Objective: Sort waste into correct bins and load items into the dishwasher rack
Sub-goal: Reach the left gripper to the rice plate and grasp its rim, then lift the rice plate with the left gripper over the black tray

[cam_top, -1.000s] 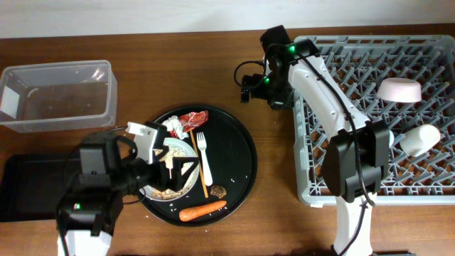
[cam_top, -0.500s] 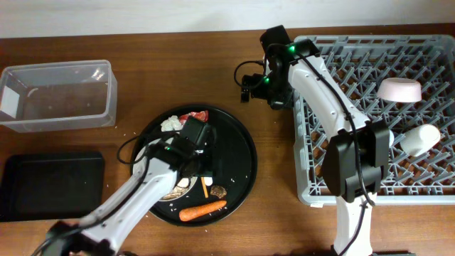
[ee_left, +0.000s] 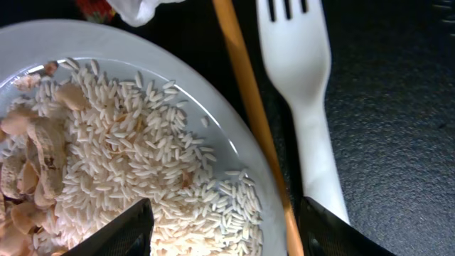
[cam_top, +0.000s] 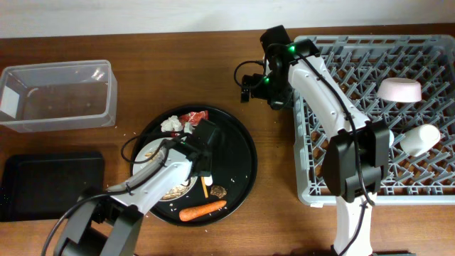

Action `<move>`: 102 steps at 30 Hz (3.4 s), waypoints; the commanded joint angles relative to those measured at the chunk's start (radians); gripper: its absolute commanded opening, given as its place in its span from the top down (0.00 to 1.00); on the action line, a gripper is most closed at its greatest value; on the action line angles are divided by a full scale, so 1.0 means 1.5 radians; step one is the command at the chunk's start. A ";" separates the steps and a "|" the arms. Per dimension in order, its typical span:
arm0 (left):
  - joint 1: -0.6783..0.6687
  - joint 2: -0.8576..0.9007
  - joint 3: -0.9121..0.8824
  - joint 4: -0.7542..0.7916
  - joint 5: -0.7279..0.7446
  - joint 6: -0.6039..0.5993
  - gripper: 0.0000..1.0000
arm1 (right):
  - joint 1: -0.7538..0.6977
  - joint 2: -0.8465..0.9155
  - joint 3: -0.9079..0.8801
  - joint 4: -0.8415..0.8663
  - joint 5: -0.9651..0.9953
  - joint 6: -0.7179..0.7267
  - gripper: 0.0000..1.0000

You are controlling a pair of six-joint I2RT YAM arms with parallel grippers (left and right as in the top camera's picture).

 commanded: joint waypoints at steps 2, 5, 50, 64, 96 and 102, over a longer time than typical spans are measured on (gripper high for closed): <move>-0.020 0.006 0.010 0.003 -0.045 0.006 0.41 | -0.003 0.008 0.008 0.000 -0.003 0.001 0.01; -0.020 0.015 0.010 0.004 -0.045 0.006 0.44 | -0.003 0.008 0.008 0.000 -0.003 0.001 0.01; -0.081 0.056 0.046 -0.037 -0.115 0.006 0.90 | -0.003 0.008 0.008 0.000 -0.003 0.001 0.01; -0.120 0.056 0.127 -0.142 -0.150 0.006 0.99 | -0.003 0.008 0.008 0.000 -0.003 0.001 0.01; 0.413 -0.125 0.236 -0.208 0.060 0.040 1.00 | -0.003 0.008 0.008 0.000 -0.003 0.001 0.01; 0.603 -0.125 0.236 -0.178 0.207 0.063 1.00 | -0.003 0.008 0.008 0.000 -0.003 0.001 0.01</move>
